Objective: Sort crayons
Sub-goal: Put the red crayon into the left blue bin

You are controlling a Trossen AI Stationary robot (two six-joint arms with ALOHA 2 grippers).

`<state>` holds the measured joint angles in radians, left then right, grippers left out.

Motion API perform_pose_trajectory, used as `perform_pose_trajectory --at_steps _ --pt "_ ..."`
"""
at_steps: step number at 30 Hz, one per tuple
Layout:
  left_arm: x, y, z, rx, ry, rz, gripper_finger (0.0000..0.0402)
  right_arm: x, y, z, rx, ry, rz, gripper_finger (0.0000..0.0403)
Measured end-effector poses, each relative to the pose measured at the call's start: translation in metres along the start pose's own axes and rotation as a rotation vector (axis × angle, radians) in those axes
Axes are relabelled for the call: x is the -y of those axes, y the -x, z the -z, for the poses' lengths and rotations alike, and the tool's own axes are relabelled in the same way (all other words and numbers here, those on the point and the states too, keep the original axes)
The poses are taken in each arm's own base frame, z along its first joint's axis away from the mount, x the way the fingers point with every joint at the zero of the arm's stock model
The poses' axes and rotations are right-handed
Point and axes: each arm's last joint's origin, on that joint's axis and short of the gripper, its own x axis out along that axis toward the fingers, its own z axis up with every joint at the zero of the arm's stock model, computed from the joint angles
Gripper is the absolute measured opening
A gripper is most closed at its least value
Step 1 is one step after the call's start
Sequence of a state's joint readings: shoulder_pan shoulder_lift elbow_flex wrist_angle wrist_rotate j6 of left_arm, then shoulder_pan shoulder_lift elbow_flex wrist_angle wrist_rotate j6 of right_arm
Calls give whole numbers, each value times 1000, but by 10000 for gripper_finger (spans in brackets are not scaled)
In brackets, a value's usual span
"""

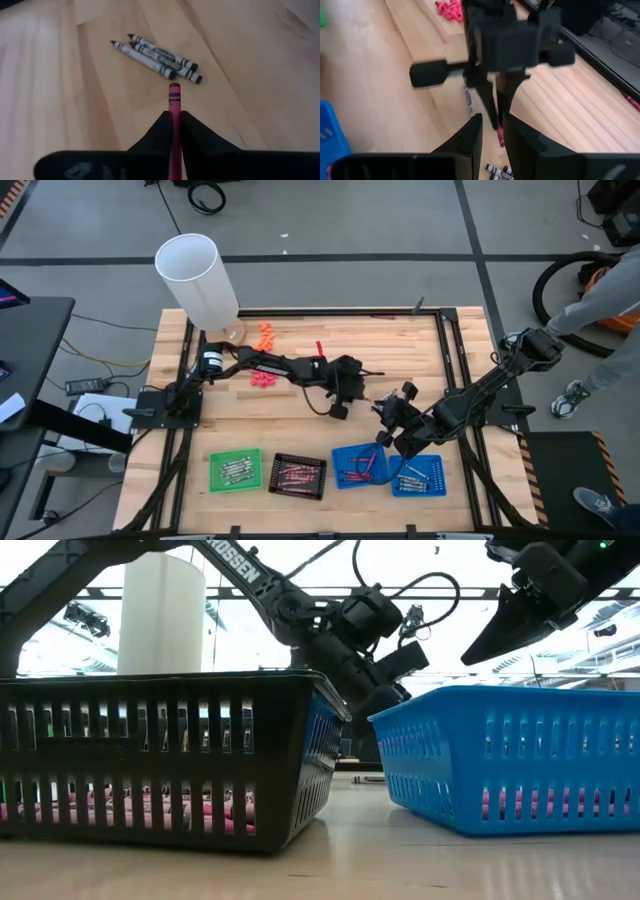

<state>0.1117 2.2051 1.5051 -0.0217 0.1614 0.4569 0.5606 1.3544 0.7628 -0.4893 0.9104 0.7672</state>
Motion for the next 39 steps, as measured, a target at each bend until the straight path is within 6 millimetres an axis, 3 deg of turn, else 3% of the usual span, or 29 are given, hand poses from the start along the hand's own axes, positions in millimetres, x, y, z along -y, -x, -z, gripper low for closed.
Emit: perform_pose_trajectory --at_steps 12,20,30,39 --pt "27 41 -27 -125 140 62 27 2 8 13 -95 166 -26 86" --pt "52 58 -46 -135 222 105 27 2 12 16 -82 168 -3 86" --pt "92 59 -71 -34 335 140 27 2 11 12 2 66 46 86" --pt "139 62 -94 70 355 -15 28 4 11 11 46 6 87 84"
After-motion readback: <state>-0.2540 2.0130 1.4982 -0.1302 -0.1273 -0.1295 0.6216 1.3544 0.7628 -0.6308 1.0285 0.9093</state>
